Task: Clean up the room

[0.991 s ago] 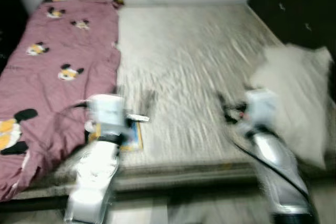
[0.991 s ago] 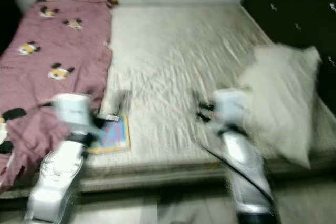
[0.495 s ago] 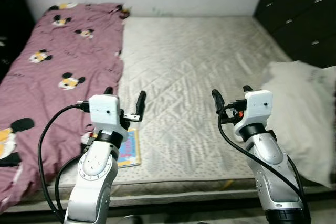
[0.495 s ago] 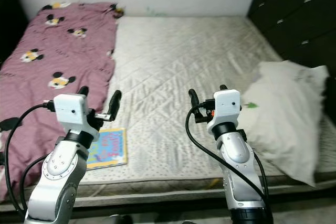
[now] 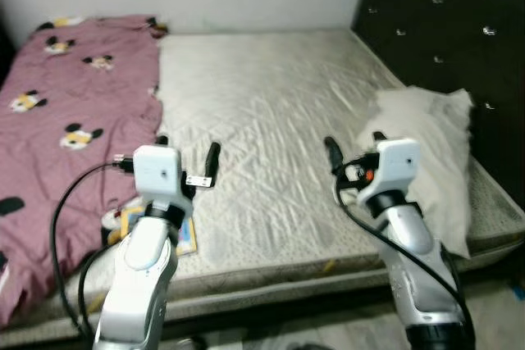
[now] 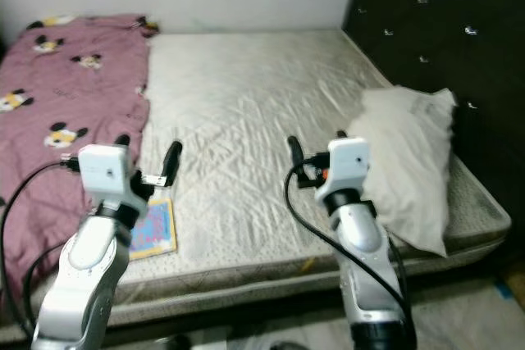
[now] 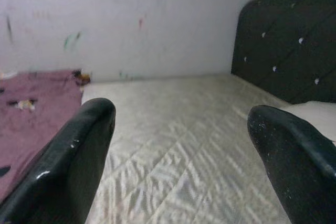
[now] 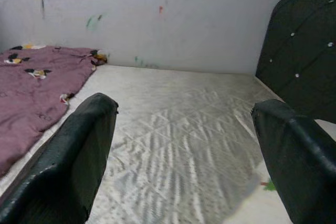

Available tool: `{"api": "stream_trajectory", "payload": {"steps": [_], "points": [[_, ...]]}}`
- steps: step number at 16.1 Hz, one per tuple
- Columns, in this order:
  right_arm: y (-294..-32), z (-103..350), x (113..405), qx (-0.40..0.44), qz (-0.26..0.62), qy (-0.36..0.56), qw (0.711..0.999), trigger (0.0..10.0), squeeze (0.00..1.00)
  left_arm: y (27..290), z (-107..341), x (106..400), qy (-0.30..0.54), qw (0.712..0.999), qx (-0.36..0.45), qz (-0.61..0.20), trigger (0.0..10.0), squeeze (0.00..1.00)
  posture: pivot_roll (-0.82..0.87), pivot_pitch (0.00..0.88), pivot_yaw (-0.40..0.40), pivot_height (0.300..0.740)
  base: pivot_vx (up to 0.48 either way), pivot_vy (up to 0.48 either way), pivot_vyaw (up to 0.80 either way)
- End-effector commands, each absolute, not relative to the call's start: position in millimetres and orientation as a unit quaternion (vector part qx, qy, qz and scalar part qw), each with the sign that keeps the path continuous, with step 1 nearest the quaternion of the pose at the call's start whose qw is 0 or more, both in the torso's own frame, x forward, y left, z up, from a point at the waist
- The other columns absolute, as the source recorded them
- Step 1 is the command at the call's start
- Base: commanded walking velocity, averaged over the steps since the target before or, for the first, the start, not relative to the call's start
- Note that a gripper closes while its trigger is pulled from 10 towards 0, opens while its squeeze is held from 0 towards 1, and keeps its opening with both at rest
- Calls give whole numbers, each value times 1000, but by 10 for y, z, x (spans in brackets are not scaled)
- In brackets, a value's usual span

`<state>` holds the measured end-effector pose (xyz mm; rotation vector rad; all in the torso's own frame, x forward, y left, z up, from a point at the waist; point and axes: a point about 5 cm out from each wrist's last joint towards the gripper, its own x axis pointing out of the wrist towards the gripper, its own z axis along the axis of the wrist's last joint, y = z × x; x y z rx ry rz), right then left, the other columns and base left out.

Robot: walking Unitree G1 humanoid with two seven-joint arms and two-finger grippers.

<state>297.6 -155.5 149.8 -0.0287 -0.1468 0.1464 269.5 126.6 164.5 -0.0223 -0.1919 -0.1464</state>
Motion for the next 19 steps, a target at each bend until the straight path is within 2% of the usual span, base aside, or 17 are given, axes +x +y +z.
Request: {"api": "stream_trajectory", "payload": {"steps": [1, 13, 19], "points": [[-1553, 1525, 2998, -15, 72, -78, 994, 10000, 0, 1267, 1602, 2673, -88, 993, -12, -74, 10000, 0, -98, 93, -24, 740, 0, -289, -619], [-1563, 1501, 2996, -26, 72, -78, 994, 10000, 0, 1240, 1601, 2684, -89, 993, -17, -79, 10000, 0, -105, 89, -25, 740, 0, -293, 0], [-1559, 1499, 2999, -30, 75, -80, 993, 10000, 0, 1194, 1643, 2665, -109, 987, -32, -109, 10000, 0, -106, 80, -25, 740, 0, 0, 0]]}}
